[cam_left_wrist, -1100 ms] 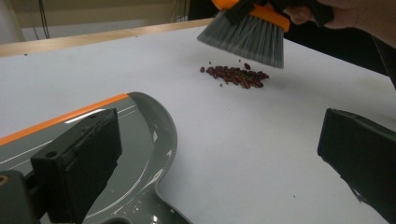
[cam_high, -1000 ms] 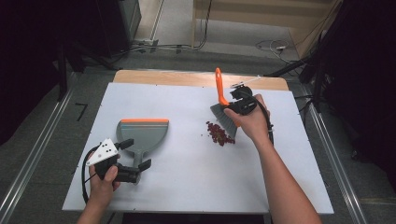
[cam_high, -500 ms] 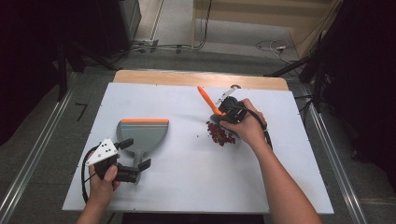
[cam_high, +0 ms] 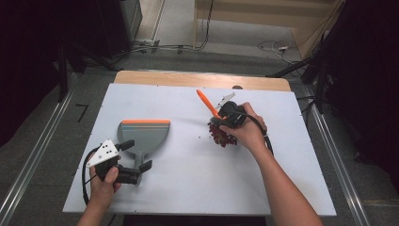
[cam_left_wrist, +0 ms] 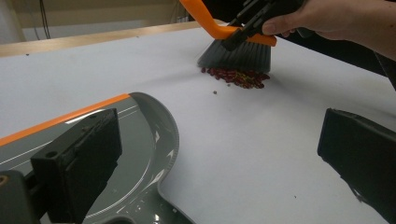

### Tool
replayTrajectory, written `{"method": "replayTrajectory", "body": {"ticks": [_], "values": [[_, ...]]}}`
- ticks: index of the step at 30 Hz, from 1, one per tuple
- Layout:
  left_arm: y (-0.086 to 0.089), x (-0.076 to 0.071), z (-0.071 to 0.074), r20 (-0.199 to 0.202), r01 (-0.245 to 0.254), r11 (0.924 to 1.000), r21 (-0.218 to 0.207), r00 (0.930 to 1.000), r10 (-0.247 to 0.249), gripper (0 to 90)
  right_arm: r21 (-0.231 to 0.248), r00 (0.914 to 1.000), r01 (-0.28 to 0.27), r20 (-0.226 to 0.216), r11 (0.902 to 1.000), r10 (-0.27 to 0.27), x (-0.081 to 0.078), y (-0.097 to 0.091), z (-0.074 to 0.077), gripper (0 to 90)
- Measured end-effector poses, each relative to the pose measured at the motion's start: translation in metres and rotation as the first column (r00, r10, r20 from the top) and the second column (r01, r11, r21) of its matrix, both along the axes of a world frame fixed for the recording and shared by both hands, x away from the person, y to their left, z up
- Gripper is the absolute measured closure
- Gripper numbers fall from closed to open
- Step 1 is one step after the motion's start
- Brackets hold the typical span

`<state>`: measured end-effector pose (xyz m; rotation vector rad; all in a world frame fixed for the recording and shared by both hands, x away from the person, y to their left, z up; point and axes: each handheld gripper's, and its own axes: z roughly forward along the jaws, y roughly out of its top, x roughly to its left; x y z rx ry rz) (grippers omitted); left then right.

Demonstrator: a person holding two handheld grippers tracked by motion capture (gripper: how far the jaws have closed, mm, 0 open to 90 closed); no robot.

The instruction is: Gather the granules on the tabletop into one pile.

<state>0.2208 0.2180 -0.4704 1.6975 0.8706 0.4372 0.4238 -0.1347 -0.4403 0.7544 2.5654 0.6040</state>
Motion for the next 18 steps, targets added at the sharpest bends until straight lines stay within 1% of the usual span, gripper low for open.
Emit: {"method": "replayTrajectory", "body": {"ticks": [2, 3, 5, 7, 8, 9, 10, 11, 13, 14, 16, 17, 18], "values": [[-0.001, 0.0, 0.0, 0.001, 0.0, 1.0, 0.001, 1.0, 0.0, 0.2, 0.024, 0.9997, 0.017, 0.014, 0.9996, -0.018, -0.001, -0.002, 0.004, 68.5], [-0.001, -0.001, 0.0, 0.001, 0.0, 1.0, 0.002, 1.0, 0.0, 0.2, 0.035, 0.9994, 0.032, 0.014, 0.9989, -0.032, -0.001, -0.003, 0.005, 68.5], [-0.001, -0.001, 0.001, 0.003, 0.0, 1.0, 0.003, 1.0, 0.0, 0.2, 0.044, 0.9985, 0.045, 0.028, 0.998, -0.047, 0.0, -0.006, 0.007, 68.4], [0.0, -0.001, 0.0, 0.005, -0.002, 1.0, -0.002, 1.0, 0.002, 0.2, 0.063, 0.9976, 0.065, 0.018, 0.9959, -0.066, -0.003, -0.006, 0.011, 68.4], [0.0, -0.001, 0.0, 0.003, -0.003, 1.0, -0.002, 1.0, 0.003, 0.2, 0.084, 0.9975, 0.068, 0.015, 0.9941, -0.07, -0.005, -0.005, 0.013, 68.5], [0.0, 0.0, 0.0, 0.001, -0.002, 1.0, -0.002, 1.0, 0.002, 0.2, 0.11, 0.9973, 0.073, -0.002, 0.9912, -0.073, -0.008, -0.004, 0.015, 68.5], [0.0, 0.0, 0.0, -0.001, -0.002, 1.0, 0.001, 1.0, 0.002, 0.2, 0.143, 0.996, 0.087, -0.03, 0.9858, -0.084, -0.013, 0.0, 0.019, 68.5], [0.0, 0.0, 0.0, -0.002, -0.002, 1.0, 0.002, 1.0, 0.002, 0.2, 0.164, 0.9945, 0.098, -0.052, 0.9816, -0.091, -0.017, 0.003, 0.023, 68.5], [-0.001, 0.0, 0.0, -0.001, 0.001, 1.0, 0.003, 1.0, -0.001, 0.2, 0.203, 0.993, 0.099, -0.083, 0.9742, -0.084, -0.022, 0.009, 0.028, 68.5], [-0.002, 0.0, -0.001, 0.0, 0.003, 1.0, 0.004, 1.0, -0.003, 0.2, 0.224, 0.9911, 0.102, -0.107, 0.9693, -0.08, -0.026, 0.015, 0.03, 68.5], [-0.002, 0.0, 0.0, -0.001, 0.004, 1.0, 0.005, 1.0, -0.004, 0.2, 0.244, 0.9866, 0.098, -0.151, 0.9647, -0.062, -0.03, 0.025, 0.028, 68.5], [-0.002, 0.0, -0.001, -0.001, 0.003, 1.0, 0.004, 1.0, -0.003, 0.2, 0.254, 0.9825, 0.094, -0.18, 0.9626, -0.049, -0.032, 0.03, 0.025, 68.5], [-0.001, 0.0, -0.001, -0.001, 0.003, 1.0, 0.003, 1.0, -0.003, 0.2, 0.26, 0.976, 0.093, -0.215, 0.961, -0.037, -0.032, 0.035, 0.02, 68.5]]}}
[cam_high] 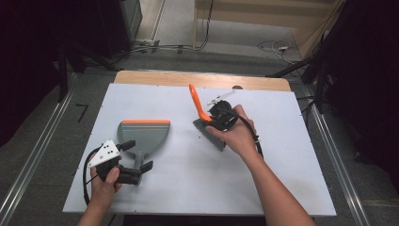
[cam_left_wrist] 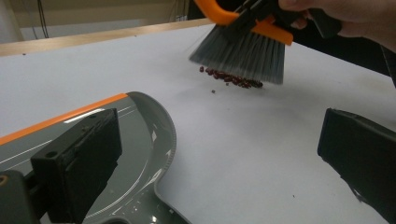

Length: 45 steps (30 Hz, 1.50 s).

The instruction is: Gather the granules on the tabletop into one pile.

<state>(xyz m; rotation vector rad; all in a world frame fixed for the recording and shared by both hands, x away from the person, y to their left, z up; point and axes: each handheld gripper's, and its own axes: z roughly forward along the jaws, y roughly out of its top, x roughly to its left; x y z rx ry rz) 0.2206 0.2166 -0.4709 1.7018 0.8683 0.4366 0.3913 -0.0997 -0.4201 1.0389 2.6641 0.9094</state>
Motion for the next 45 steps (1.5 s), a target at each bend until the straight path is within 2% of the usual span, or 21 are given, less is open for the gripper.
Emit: {"method": "replayTrajectory", "body": {"ticks": [2, 5, 8, 16, 21, 30, 32, 33, 36, 37, 38, 39, 41, 43, 45], "values": [[0.001, 0.0, 0.0, -0.001, -0.002, 1.0, 0.0, 1.0, 0.002, 0.2, 0.018, 0.9978, -0.007, -0.066, 0.9998, 0.008, 0.0, 0.008, -0.011, 68.6], [0.001, -0.001, 0.0, 0.001, -0.001, 1.0, -0.003, 1.0, 0.001, 0.2, -0.02, 0.9959, 0.016, -0.089, 0.9997, -0.018, 0.003, 0.01, -0.023, 68.6], [0.001, 0.0, 0.0, -0.001, -0.002, 1.0, -0.003, 1.0, 0.002, 0.2, 0.004, 0.9896, 0.078, -0.122, 0.997, -0.077, 0.011, -0.002, -0.027, 68.5], [-0.001, 0.0, -0.001, -0.002, -0.001, 1.0, -0.002, 1.0, 0.001, 0.2, -0.031, 0.9829, 0.154, -0.098, 0.9876, -0.156, 0.017, -0.031, -0.024, 68.5], [-0.003, 0.001, -0.001, -0.005, 0.006, 1.0, 0.006, 1.0, -0.006, 0.2, 0.011, 0.985, 0.147, -0.093, 0.9891, -0.145, 0.014, -0.042, -0.018, 68.5], [-0.002, 0.0, -0.001, -0.007, 0.005, 1.0, 0.008, 1.0, -0.005, 0.2, 0.039, 0.9833, 0.175, -0.059, 0.9839, -0.172, 0.008, -0.061, -0.002, 68.6], [-0.002, 0.0, -0.001, -0.003, 0.005, 1.0, 0.004, 1.0, -0.005, 0.2, 0.032, 0.9787, 0.203, -0.04, 0.9787, -0.202, 0.007, -0.069, 0.0, 68.6], [-0.002, 0.0, -0.001, -0.004, 0.004, 1.0, 0.006, 1.0, -0.004, 0.2, 0.025, 0.9736, 0.227, -0.029, 0.9735, -0.226, 0.006, -0.074, 0.001, 68.6], [-0.003, 0.0, -0.001, -0.006, 0.006, 1.0, 0.006, 1.0, -0.006, 0.2, -0.041, 0.9467, 0.322, 0.033, 0.946, -0.32, 0.007, -0.089, 0.0, 68.5], [-0.003, 0.001, -0.001, -0.005, 0.007, 1.0, 0.007, 1.0, -0.007, 0.2, -0.071, 0.9312, 0.363, 0.058, 0.9289, -0.36, 0.008, -0.094, -0.003, 68.5], [-0.003, 0.001, -0.001, -0.003, 0.009, 0.9999, 0.005, 1.0, -0.009, 0.2, -0.088, 0.9214, 0.388, 0.064, 0.9175, -0.383, 0.009, -0.096, -0.005, 68.5], [-0.004, 0.001, -0.001, -0.005, 0.009, 0.9999, 0.009, 1.0, -0.009, 0.2, -0.096, 0.9157, 0.401, 0.068, 0.9109, -0.396, 0.01, -0.098, -0.008, 68.5], [-0.005, 0.001, -0.001, -0.002, 0.01, 0.9999, 0.011, 1.0, -0.009, 0.2, -0.114, 0.9103, 0.414, 0.069, 0.9033, -0.408, 0.013, -0.096, -0.014, 68.6], [-0.005, 0.0, -0.001, -0.004, 0.011, 0.9999, 0.011, 0.9999, -0.011, 0.2, -0.124, 0.909, 0.417, 0.065, 0.9006, -0.412, 0.014, -0.091, -0.018, 68.6], [-0.005, 0.0, -0.001, -0.005, 0.01, 0.9999, 0.01, 0.9999, -0.01, 0.2, -0.12, 0.9119, 0.41, 0.058, 0.9039, -0.406, 0.015, -0.085, -0.02, 68.6]]}}
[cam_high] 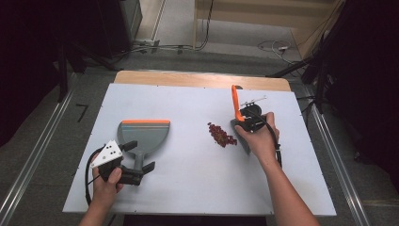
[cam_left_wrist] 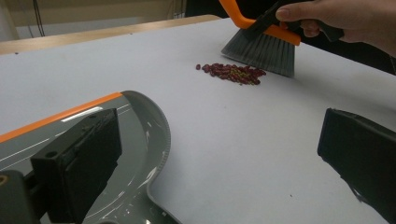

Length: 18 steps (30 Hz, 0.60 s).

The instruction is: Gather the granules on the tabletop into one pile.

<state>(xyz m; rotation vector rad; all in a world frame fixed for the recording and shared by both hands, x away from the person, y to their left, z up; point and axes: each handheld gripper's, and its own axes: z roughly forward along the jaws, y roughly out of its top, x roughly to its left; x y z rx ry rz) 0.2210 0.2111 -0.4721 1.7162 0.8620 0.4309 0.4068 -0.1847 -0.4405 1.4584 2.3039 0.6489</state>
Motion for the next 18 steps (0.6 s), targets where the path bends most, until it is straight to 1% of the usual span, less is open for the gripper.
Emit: {"method": "replayTrajectory", "body": {"ticks": [3, 5, 7, 8, 9, 10, 14, 16, 18], "values": [[0.001, 0.0, 0.0, -0.003, -0.003, 1.0, 0.0, 1.0, 0.003, 0.2, 0.004, 0.9999, -0.017, -0.001, 0.9999, 0.017, 0.0, 0.01, 0.0, 68.6], [0.002, 0.0, -0.001, -0.001, -0.002, 1.0, -0.004, 1.0, 0.002, 0.2, -0.001, 0.9997, -0.026, -0.002, 0.9997, 0.026, 0.0, 0.014, 0.0, 68.6], [0.002, 0.0, -0.001, -0.002, -0.004, 1.0, -0.001, 1.0, 0.004, 0.2, 0.0, 0.9995, -0.031, -0.001, 0.9995, 0.031, 0.001, 0.016, 0.001, 68.6], [0.003, 0.0, -0.001, -0.002, -0.005, 1.0, -0.003, 1.0, 0.005, 0.2, 0.008, 0.9994, -0.033, -0.005, 0.9994, 0.033, 0.0, 0.017, 0.002, 68.6], [0.003, 0.0, 0.0, -0.002, -0.005, 1.0, -0.003, 1.0, 0.005, 0.2, 0.005, 0.9994, -0.035, -0.002, 0.9994, 0.035, 0.001, 0.017, 0.002, 68.6], [0.003, 0.0, 0.0, 0.0, -0.005, 1.0, -0.005, 1.0, 0.005, 0.2, -0.002, 0.9994, -0.034, 0.004, 0.9994, 0.034, 0.001, 0.017, 0.003, 68.6], [0.004, 0.0, 0.0, 0.001, -0.006, 1.0, -0.007, 1.0, 0.006, 0.2, 0.011, 0.9993, -0.032, 0.019, 0.9994, 0.031, -0.001, 0.011, 0.009, 68.5], [0.003, 0.0, 0.0, 0.0, -0.006, 1.0, -0.002, 1.0, 0.006, 0.2, 0.027, 0.999, -0.035, 0.027, 0.9991, 0.034, -0.004, 0.006, 0.014, 68.5], [0.002, 0.001, 0.0, 0.001, -0.005, 1.0, -0.001, 1.0, 0.005, 0.2, 0.032, 0.9974, -0.054, 0.049, 0.998, 0.053, -0.008, 0.001, 0.018, 68.5]]}}
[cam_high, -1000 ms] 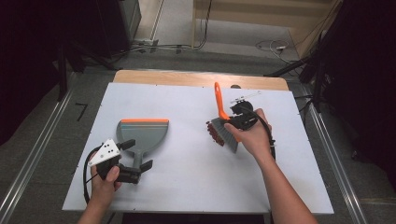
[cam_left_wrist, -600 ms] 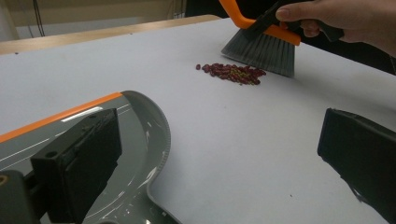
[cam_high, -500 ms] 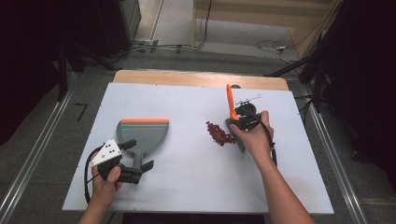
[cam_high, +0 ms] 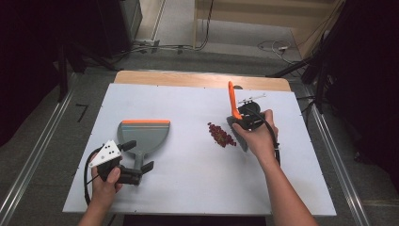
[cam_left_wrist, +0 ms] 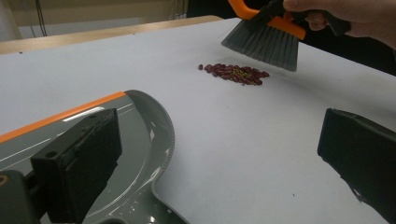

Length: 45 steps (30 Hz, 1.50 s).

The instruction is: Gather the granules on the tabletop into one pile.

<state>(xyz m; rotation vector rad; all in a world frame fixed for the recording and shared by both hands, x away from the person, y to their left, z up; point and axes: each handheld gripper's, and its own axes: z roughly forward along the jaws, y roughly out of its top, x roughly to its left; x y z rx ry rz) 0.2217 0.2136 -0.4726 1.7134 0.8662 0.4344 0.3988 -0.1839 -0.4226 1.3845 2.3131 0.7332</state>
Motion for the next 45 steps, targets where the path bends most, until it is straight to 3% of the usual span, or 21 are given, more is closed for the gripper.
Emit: {"method": "replayTrajectory", "body": {"ticks": [11, 23, 28, 34, 37, 45], "values": [[-0.002, -0.002, 0.001, 0.003, -0.005, 0.9999, 0.013, 1.0, 0.005, 0.2, 0.142, 0.9999, -0.007, 0.008, 0.9899, 0.006, -0.036, -0.05, 0.001, 68.5], [-0.002, -0.003, 0.001, 0.009, -0.009, 0.9998, 0.019, 0.9999, 0.008, 0.2, 0.211, 0.9999, -0.012, 0.002, 0.9773, 0.011, -0.077, -0.094, -0.013, 68.5], [-0.001, -0.002, 0.0, 0.009, -0.009, 0.9998, 0.018, 0.9999, 0.009, 0.2, 0.228, 0.9998, -0.017, 0.015, 0.9735, 0.015, -0.085, -0.108, -0.016, 68.5], [0.003, -0.004, 0.001, 0.029, -0.021, 0.9998, -0.004, 0.9993, 0.021, 0.2, 0.293, 0.9994, -0.034, 0.004, 0.9554, 0.034, -0.094, -0.128, -0.02, 68.4], [0.005, -0.005, 0.002, 0.037, -0.025, 0.9994, -0.024, 0.999, 0.026, 0.2, 0.303, 0.9994, -0.035, 0.006, 0.9523, 0.034, -0.098, -0.138, -0.021, 68.4], [0.003, -0.004, 0.0, 0.029, -0.022, 0.9997, -0.01, 0.9993, 0.022, 0.2, 0.301, 0.9994, -0.032, -0.004, 0.9532, 0.035, -0.098, -0.142, -0.026, 68.4]]}}
